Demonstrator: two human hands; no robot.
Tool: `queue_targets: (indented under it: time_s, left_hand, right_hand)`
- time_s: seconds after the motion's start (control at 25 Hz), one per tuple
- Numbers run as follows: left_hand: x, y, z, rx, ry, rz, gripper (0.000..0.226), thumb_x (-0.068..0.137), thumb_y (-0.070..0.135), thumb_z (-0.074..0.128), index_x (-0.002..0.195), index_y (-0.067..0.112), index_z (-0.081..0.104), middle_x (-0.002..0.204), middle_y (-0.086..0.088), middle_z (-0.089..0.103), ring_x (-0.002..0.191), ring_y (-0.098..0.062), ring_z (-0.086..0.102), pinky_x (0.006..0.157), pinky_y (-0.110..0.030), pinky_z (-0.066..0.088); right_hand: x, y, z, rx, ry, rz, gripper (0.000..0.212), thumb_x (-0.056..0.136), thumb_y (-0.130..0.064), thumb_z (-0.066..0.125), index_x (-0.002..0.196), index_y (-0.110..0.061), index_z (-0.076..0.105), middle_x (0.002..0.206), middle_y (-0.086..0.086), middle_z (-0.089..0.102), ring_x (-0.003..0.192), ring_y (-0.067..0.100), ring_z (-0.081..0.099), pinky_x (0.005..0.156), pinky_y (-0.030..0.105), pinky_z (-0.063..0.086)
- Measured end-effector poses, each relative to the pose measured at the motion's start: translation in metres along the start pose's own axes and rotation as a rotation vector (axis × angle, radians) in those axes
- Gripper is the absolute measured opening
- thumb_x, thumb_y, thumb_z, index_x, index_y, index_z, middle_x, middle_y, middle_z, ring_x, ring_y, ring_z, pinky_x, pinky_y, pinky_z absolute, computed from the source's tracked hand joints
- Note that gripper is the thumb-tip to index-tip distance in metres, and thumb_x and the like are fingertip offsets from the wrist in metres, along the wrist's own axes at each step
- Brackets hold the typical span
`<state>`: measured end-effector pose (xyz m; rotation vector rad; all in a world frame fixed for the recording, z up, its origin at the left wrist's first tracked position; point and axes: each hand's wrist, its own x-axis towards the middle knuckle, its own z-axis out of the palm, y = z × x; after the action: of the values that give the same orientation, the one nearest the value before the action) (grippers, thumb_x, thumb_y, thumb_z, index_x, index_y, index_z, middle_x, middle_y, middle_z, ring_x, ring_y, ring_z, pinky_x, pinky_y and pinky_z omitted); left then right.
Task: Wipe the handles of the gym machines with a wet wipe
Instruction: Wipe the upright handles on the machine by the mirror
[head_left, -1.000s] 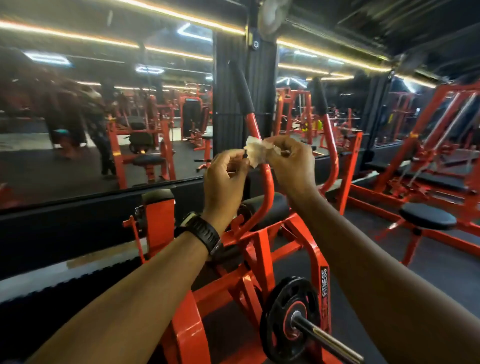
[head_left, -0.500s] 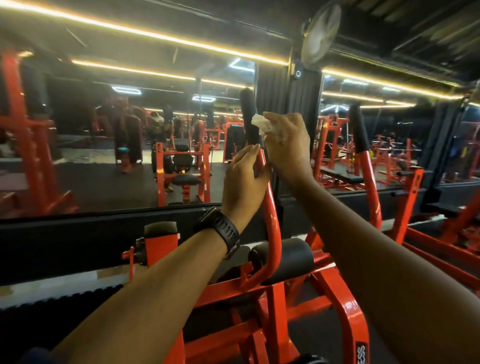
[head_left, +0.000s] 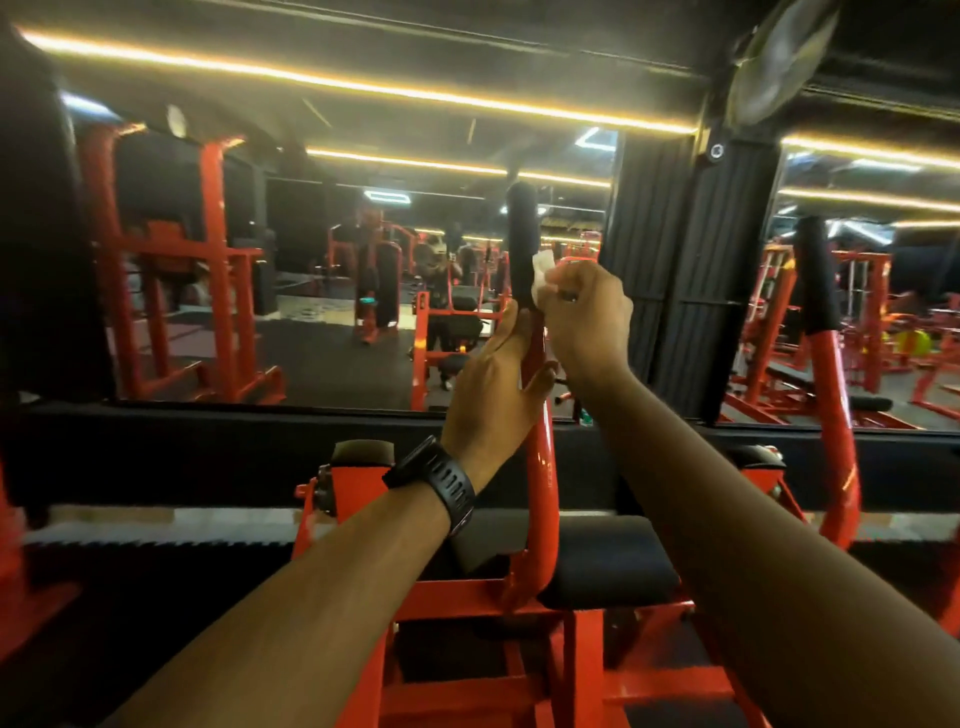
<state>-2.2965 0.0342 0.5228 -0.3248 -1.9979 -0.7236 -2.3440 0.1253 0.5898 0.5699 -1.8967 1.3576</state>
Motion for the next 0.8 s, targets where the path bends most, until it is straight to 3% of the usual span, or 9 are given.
queue_targets:
  time_s: [0.16,0.28,0.36,0.44,0.52,0.56,0.68,0.72,0.8]
  left_hand:
    - [-0.005,0.002,0.011,0.106,-0.09,-0.094,0.072,0.103,0.033,0.051,0.16,0.028,0.008,0.168,-0.001,0.004,0.139,-0.026,0.045,0.09,-0.029,0.054]
    - [-0.01,0.0,0.016,0.111,-0.112,-0.088,0.074,0.104,0.04,0.042,0.152,0.035,-0.014,0.168,-0.006,0.005,0.128,-0.03,0.054,0.071,-0.018,0.051]
    - [-0.013,-0.002,0.019,0.066,-0.082,-0.06,0.074,0.103,0.042,0.041,0.148,0.035,-0.018,0.165,-0.012,0.017,0.126,-0.033,0.056,0.081,-0.031,0.058]
    - [-0.013,-0.004,0.023,0.075,-0.08,-0.074,0.072,0.105,0.039,0.04,0.153,0.031,-0.014,0.168,-0.009,0.008,0.138,-0.033,0.046,0.097,-0.045,0.055]
    - [-0.012,-0.006,0.026,0.123,-0.091,-0.09,0.07,0.106,0.036,0.036,0.159,0.023,-0.008,0.168,-0.003,-0.009,0.151,-0.026,0.023,0.108,-0.044,0.047]
    - [-0.013,-0.007,0.027,0.143,-0.08,-0.078,0.069,0.106,0.036,0.034,0.16,0.019,-0.006,0.167,-0.001,-0.011,0.152,-0.021,0.014,0.113,-0.041,0.042]
    - [-0.016,-0.01,0.03,0.169,-0.031,-0.008,0.068,0.103,0.039,0.026,0.159,0.017,-0.005,0.166,-0.001,-0.011,0.152,-0.015,0.005,0.121,-0.036,0.029]
    - [-0.017,-0.012,0.031,0.166,-0.025,0.006,0.067,0.102,0.041,0.023,0.157,0.02,-0.009,0.164,0.001,-0.014,0.152,-0.015,0.003,0.122,-0.034,0.025]
    - [-0.018,-0.016,0.033,0.161,-0.02,0.019,0.066,0.101,0.045,0.018,0.153,0.024,-0.015,0.162,0.004,-0.018,0.152,-0.013,0.001,0.121,-0.032,0.02]
  right_hand:
    - [0.014,-0.01,0.003,0.008,-0.067,-0.062,0.025,0.101,-0.016,0.055,0.124,-0.02,0.066,0.101,-0.004,0.068,0.082,0.005,0.066,0.058,0.011,0.051]
    - [0.003,0.0,0.004,0.028,-0.097,-0.063,0.026,0.103,-0.021,0.052,0.125,-0.019,0.066,0.091,-0.013,0.065,0.076,-0.004,0.063,0.056,0.003,0.046]
    - [-0.006,0.005,0.004,0.065,-0.1,-0.123,0.027,0.103,-0.021,0.052,0.127,-0.017,0.065,0.083,-0.022,0.058,0.071,-0.009,0.06,0.065,0.007,0.051]
    - [0.002,0.004,0.008,0.022,-0.08,-0.264,0.027,0.104,-0.022,0.05,0.125,-0.014,0.065,0.101,-0.009,0.069,0.088,0.001,0.067,0.077,0.016,0.056]
    - [0.017,0.004,0.012,-0.077,-0.102,-0.37,0.03,0.104,-0.021,0.049,0.13,-0.013,0.063,0.137,0.006,0.06,0.115,0.01,0.061,0.092,0.019,0.052]
    - [0.022,0.008,0.012,-0.159,-0.119,-0.463,0.03,0.104,-0.019,0.049,0.131,-0.012,0.062,0.144,0.008,0.054,0.122,0.01,0.055,0.097,0.022,0.05]
    - [0.025,0.03,0.006,-0.332,-0.157,-0.831,0.026,0.1,-0.014,0.051,0.122,-0.009,0.064,0.137,0.011,0.058,0.13,0.016,0.051,0.105,0.034,0.048]
    - [0.028,0.033,0.003,-0.292,-0.152,-0.863,0.027,0.099,-0.015,0.052,0.12,-0.006,0.066,0.136,0.013,0.06,0.13,0.018,0.051,0.107,0.034,0.047]
    - [0.037,0.027,0.003,-0.182,-0.12,-0.739,0.028,0.099,-0.021,0.054,0.118,-0.007,0.069,0.141,0.014,0.056,0.124,0.014,0.056,0.102,0.023,0.048]
